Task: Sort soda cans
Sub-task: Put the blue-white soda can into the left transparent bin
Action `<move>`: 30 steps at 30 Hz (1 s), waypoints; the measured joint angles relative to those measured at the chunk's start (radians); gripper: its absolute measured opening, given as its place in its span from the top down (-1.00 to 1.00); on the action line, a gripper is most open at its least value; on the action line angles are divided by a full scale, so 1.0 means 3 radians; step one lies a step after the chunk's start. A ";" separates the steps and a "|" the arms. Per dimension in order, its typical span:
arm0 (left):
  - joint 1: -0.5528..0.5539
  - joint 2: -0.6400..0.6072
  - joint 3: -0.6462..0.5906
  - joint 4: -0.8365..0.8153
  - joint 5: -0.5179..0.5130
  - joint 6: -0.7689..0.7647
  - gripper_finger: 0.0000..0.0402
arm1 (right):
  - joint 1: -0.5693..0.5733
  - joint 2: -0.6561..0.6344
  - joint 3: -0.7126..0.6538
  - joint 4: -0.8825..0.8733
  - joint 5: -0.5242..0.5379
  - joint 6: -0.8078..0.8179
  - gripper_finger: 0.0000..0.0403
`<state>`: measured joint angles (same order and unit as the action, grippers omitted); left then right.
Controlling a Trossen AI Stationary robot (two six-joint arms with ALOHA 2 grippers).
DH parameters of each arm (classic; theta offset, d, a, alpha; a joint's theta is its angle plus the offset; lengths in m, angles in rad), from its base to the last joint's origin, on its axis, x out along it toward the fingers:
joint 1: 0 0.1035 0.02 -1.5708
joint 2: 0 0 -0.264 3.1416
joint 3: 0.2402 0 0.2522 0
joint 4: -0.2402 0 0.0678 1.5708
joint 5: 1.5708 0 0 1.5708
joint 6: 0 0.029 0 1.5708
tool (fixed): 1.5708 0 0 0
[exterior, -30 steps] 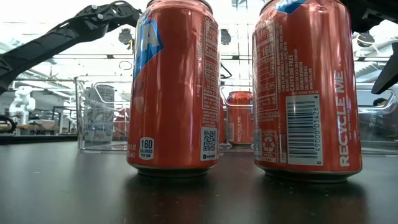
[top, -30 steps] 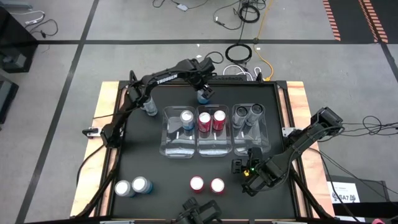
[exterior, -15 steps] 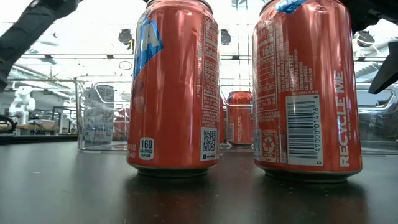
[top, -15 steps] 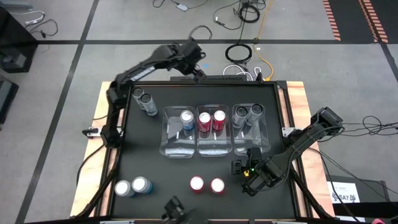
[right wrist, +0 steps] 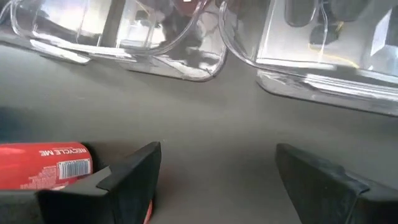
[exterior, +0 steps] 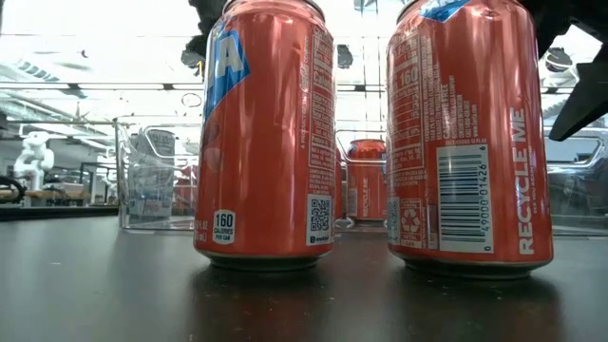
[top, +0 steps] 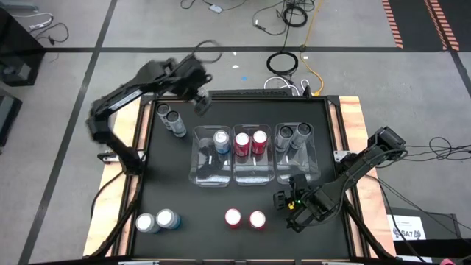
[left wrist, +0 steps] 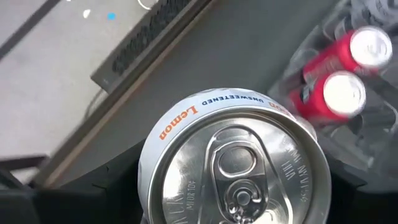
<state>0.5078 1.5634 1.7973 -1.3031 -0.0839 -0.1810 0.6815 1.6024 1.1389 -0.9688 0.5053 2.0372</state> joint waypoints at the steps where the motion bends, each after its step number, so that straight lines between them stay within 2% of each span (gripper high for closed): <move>1: -0.0026 -0.0167 -0.0237 0.0086 -0.0001 -0.0078 -0.58 | 0.0000 0.0000 0.0000 0.0000 -0.0001 -0.0027 -0.54; 8: -0.0278 -0.1075 -0.1726 0.0757 0.0072 -0.0730 -0.58 | 0.0000 0.0000 0.0000 0.0000 -0.0009 -0.0186 -0.54; 14: -0.0518 -0.1274 -0.2451 0.1326 0.0173 -0.0992 -0.58 | 0.0000 0.0000 0.0000 0.0001 -0.0014 -0.0212 -0.54; 18: -0.0602 -0.1235 -0.2691 0.1664 0.0198 -0.1039 -0.58 | 0.0000 0.0000 0.0000 0.0028 -0.0017 -0.0195 -0.54; 22: -0.0610 -0.1161 -0.2700 0.1904 0.0188 -0.1036 -0.58 | 0.0000 0.0000 0.0000 0.0124 -0.0019 -0.0188 -0.54; 30: -0.0610 -0.0836 -0.2701 0.1874 0.0234 -0.0922 -0.58 | 0.0000 0.0000 -0.0001 0.0177 -0.0018 -0.0112 -0.54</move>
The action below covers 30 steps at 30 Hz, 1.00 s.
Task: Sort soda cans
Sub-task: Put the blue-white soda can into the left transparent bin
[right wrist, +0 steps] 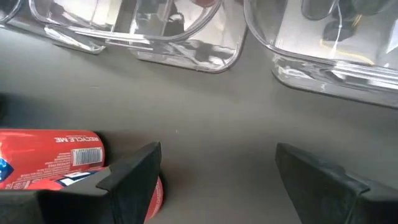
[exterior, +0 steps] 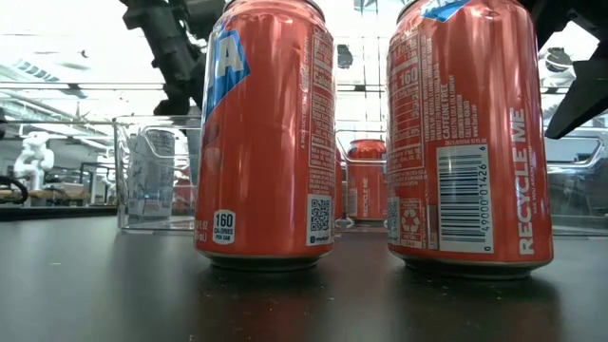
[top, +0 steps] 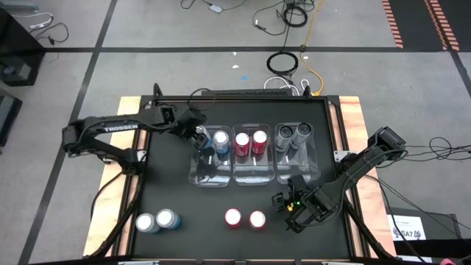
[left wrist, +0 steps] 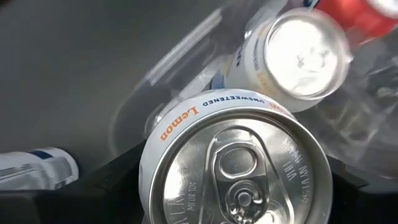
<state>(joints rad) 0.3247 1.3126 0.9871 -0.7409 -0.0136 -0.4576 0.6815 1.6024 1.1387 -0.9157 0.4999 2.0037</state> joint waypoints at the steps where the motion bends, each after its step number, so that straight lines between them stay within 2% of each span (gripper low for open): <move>1: -0.0001 0.0064 0.0000 0.0002 0.0009 0.0000 -0.58 | -0.0001 0.0000 0.0000 0.0000 0.0001 0.0006 -0.54; 11: -0.0044 0.0493 0.0000 0.0156 0.0031 0.0120 -0.59 | -0.0003 0.0000 0.0000 0.0003 0.0001 0.0089 -0.54; 19: -0.0087 0.0589 0.0000 0.0287 0.0024 0.0123 -0.71 | -0.0003 0.0000 0.0001 0.0006 0.0003 0.0088 -0.54; 30: -0.0083 0.0612 0.0000 0.0291 -0.0094 0.0070 -0.73 | -0.0003 0.0000 0.0001 0.0007 0.0003 0.0088 -0.54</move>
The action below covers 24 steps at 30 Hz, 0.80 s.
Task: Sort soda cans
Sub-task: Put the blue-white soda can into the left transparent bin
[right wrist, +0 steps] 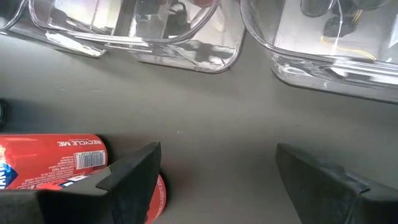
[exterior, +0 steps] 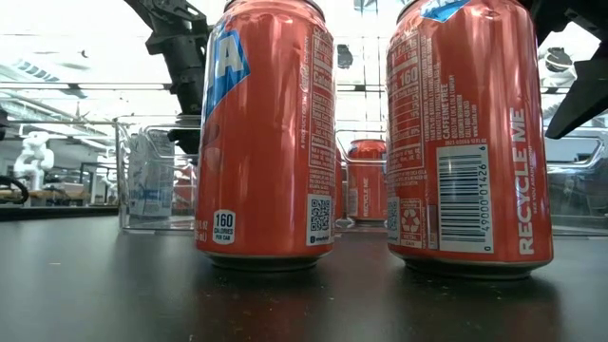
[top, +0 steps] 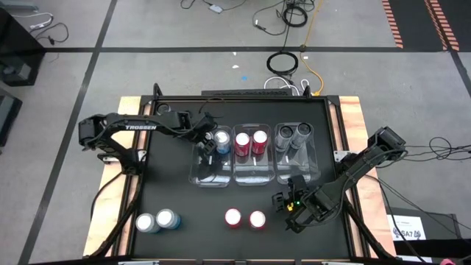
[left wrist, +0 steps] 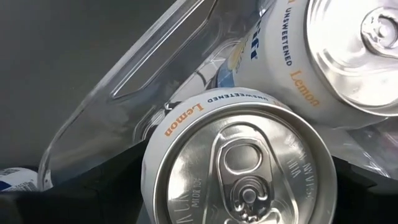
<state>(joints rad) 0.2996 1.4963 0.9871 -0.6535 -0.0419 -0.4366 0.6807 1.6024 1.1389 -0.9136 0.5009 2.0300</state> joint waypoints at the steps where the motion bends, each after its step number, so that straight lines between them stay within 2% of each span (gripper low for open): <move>1: 0.0000 -0.0001 0.0001 -0.0007 -0.0002 0.0000 -0.73 | 0.0000 0.0000 0.0000 0.0003 0.0001 0.0000 -0.54; 9: 0.0001 -0.0003 0.0002 -0.0029 0.0001 -0.0008 -0.73 | 0.0000 0.0000 0.0000 0.0034 0.0001 0.0000 -0.54; 16: -0.0002 -0.0005 0.0003 -0.0040 0.0172 0.0020 -0.73 | 0.0000 0.0000 0.0000 0.0033 0.0001 0.0000 -0.54; 24: 0.0000 -0.0005 0.0003 -0.0027 0.0066 0.0019 -0.74 | 0.0000 0.0000 0.0000 0.0040 0.0001 0.0000 -0.54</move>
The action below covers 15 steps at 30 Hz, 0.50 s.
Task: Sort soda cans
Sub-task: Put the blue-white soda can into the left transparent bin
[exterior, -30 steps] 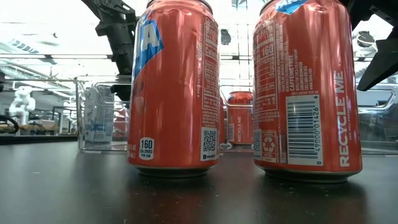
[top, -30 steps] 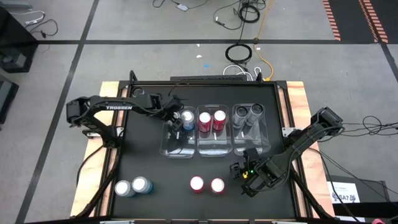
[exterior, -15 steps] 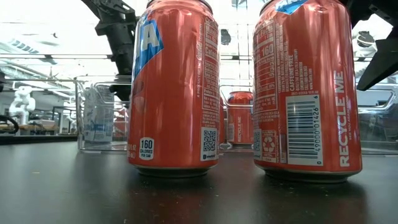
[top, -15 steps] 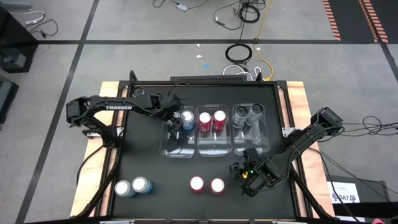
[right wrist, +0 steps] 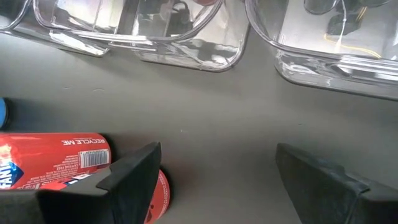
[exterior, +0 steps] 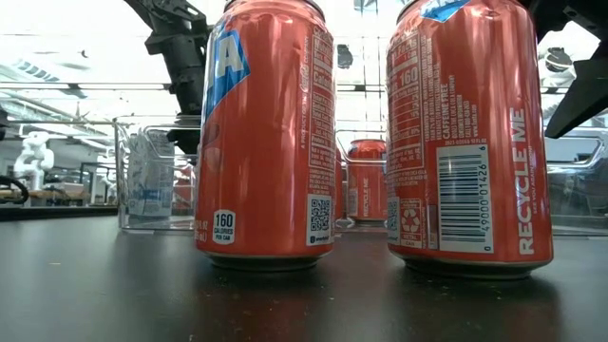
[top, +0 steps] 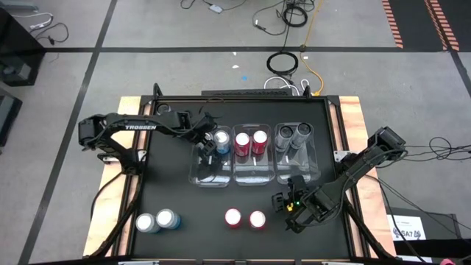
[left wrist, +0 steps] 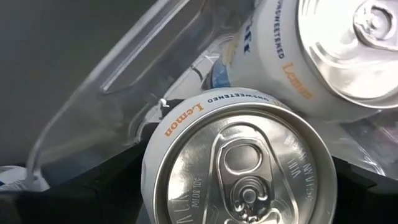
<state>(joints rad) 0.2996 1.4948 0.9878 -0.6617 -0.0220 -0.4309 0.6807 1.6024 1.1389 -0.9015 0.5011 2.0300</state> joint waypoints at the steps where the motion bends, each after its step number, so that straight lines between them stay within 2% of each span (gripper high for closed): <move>1: -0.0001 0.0000 0.0000 0.0002 -0.0025 0.0003 -0.74 | 0.0000 0.0000 0.0000 0.0001 0.0000 0.0000 -0.54; 10: -0.0003 0.0000 0.0000 0.0012 -0.0135 0.0021 -0.74 | 0.0000 0.0000 0.0000 0.0001 0.0000 -0.0011 -0.54; 15: 0.0000 -0.0003 0.0005 0.0033 -0.0169 0.0066 -0.90 | 0.0000 0.0000 0.0000 0.0001 0.0000 -0.0013 -0.54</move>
<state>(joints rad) 0.2996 1.4940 0.9894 -0.6519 -0.0727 -0.4110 0.6807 1.6024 1.1389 -0.9012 0.5011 2.0262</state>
